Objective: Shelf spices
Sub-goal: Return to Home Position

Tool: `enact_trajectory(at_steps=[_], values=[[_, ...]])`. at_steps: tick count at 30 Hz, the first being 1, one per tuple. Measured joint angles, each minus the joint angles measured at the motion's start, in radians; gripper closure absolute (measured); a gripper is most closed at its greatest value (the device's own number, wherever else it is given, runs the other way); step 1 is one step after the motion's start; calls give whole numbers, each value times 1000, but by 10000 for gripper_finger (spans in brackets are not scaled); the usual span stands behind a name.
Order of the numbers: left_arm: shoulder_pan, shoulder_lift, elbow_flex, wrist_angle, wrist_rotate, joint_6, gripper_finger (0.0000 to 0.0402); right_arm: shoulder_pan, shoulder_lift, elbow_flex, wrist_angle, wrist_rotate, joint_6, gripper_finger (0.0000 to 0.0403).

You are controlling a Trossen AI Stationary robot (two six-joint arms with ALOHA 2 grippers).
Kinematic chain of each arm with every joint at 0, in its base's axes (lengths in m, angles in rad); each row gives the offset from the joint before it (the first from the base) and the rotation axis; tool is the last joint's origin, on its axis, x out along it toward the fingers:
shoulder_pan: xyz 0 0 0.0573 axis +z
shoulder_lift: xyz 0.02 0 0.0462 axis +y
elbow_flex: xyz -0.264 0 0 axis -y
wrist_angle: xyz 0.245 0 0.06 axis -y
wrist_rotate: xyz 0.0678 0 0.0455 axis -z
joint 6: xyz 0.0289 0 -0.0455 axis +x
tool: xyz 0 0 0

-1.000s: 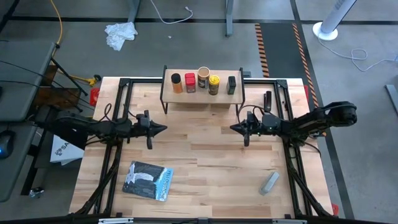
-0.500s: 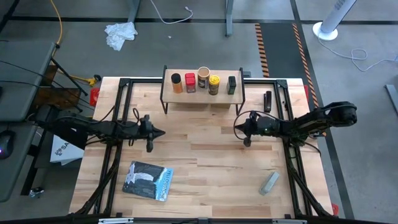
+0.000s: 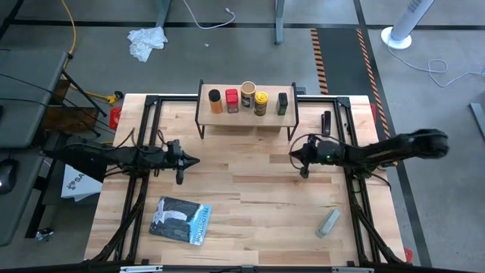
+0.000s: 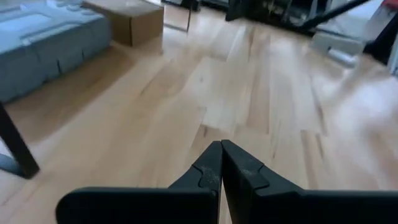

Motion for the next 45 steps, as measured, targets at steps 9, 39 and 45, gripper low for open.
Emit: enact_trajectory(at_steps=[9, 39, 45], values=[[12, -368, -2, -123, -4, 0, 394, 0, -476, -7, -334, 0, 0, 402], [9, -572, -1, -138, -5, 0, 394, 24, -1144, -52, -387, -2, 0, 402], [9, -572, -1, -137, -5, 0, 394, 107, -1144, -52, -395, -4, 0, 402]])
